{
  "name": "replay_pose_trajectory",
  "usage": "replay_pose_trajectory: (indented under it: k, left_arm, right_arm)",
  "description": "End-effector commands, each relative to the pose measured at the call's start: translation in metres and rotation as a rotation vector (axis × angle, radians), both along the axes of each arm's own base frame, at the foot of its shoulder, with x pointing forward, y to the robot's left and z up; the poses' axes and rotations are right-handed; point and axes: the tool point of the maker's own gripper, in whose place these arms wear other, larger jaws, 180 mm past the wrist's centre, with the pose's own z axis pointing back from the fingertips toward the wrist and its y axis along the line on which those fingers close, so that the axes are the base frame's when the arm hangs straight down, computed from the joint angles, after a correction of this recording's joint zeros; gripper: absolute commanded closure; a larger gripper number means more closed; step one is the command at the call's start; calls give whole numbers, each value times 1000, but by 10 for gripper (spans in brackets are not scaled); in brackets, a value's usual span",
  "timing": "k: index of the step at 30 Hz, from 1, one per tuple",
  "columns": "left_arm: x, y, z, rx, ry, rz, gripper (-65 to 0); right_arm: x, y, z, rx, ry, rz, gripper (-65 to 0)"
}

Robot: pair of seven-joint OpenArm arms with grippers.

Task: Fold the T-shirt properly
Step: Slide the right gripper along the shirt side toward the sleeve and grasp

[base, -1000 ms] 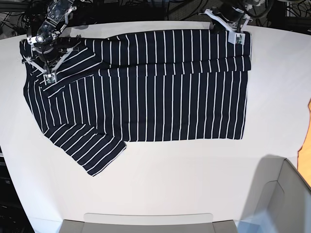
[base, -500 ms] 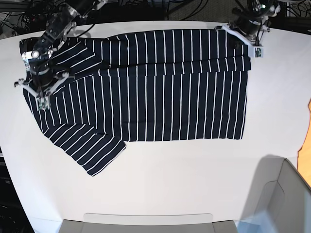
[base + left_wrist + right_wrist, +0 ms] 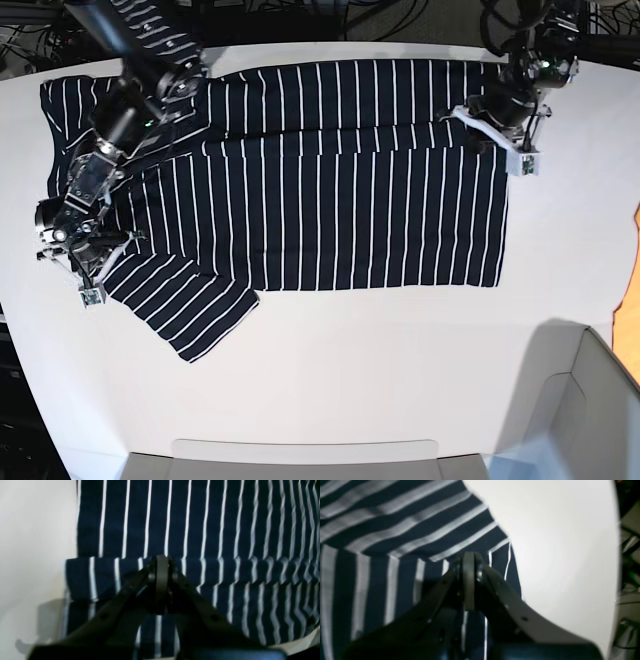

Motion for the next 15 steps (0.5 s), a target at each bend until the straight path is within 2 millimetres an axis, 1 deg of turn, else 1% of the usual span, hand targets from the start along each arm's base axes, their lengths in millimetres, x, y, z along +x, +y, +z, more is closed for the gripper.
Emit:
replay_pose_trajectory:
  k: [1, 2, 4, 6, 7, 9, 11, 13, 15]
  left_arm:
    - [3, -2, 5, -7, -20, -3, 0]
    - [5, -4, 6, -15, -26, 1, 0]
    - [15, -9, 11, -35, -56, 12, 0]
    - [22, -12, 14, -48, -73, 22, 0]
    - [24, -14, 14, -56, -78, 27, 0]
    - [26, -17, 15, -71, -84, 35, 0]
    - [32, -19, 18, -79, -101, 38, 0]
    - [34, -21, 19, -85, -91, 33, 0]
    - [40, -24, 22, -88, -78, 17, 0]
  right_arm:
    - [24, -6, 20, 8, -86, -10, 0]
    - [28, -8, 14, 25, -91, -18, 0]
    - [32, -11, -1, 52, -102, -49, 0]
    - [30, -9, -21, 74, -83, -62, 0]
    - [29, -5, -29, 76, -64, -46, 0]
    - [21, 1, -42, 69, -10, -21, 0]
    - [-3, 2, -63, 55, 80, -19, 0]
    - [-21, -2, -73, 28, 139, -23, 0]
    - [-50, -3, -85, 3, 205, 4, 0]
